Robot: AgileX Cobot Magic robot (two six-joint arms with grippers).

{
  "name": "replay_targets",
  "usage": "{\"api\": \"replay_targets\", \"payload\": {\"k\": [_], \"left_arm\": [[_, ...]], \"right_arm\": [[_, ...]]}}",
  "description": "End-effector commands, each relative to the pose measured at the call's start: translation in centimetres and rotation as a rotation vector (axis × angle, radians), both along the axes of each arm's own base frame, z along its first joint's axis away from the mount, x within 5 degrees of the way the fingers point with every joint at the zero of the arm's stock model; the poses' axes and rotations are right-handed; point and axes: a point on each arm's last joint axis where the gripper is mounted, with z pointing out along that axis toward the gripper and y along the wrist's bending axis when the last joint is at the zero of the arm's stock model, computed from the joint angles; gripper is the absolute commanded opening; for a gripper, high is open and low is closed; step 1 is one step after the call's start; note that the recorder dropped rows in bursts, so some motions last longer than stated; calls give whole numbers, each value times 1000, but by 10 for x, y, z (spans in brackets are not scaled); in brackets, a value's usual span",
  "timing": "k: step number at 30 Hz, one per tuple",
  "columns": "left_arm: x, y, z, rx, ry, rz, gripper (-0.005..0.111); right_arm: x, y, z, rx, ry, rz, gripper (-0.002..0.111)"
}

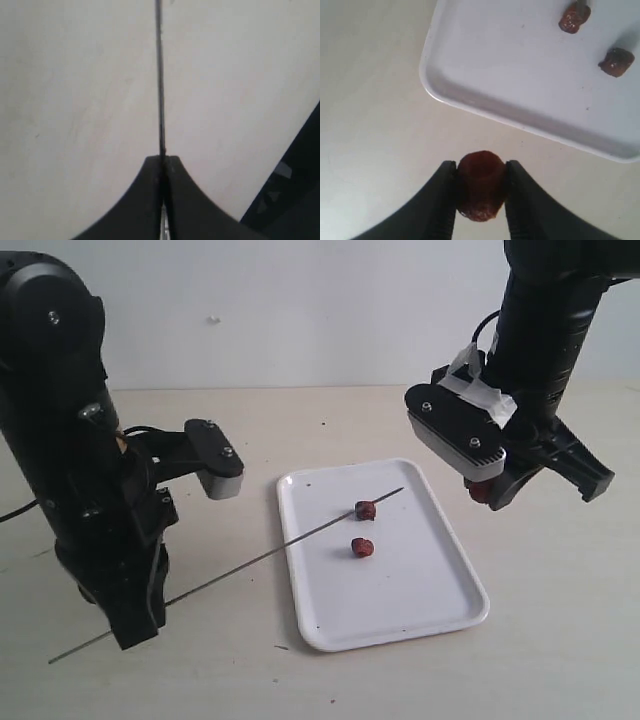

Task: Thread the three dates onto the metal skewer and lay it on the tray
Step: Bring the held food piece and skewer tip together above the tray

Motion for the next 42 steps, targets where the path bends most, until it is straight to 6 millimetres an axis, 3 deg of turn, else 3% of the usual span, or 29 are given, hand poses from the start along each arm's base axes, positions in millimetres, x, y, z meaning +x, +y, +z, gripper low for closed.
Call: {"api": "replay_targets", "payload": {"k": [1, 8, 14, 19, 33, 42], "left_arm": [[-1, -10, 6, -68, 29, 42, 0], [-3, -17, 3, -114, 92, 104, 0], [-12, -28, -3, -99, 110, 53, 0], [-12, -36, -17, -85, 180, 110, 0], [-13, -40, -17, -111, 211, 131, 0], [-12, -42, -24, -108, 237, 141, 0]], "right_arm": [[-1, 0, 2, -10, -2, 52, 32], [0, 18, 3, -116, -95, 146, 32], [3, 18, 3, -111, -118, 187, 32], [4, 23, 3, -54, -139, 171, 32], [-6, 26, -1, -26, -5, 171, 32], [-10, 33, -1, -54, -6, 198, 32]]}}
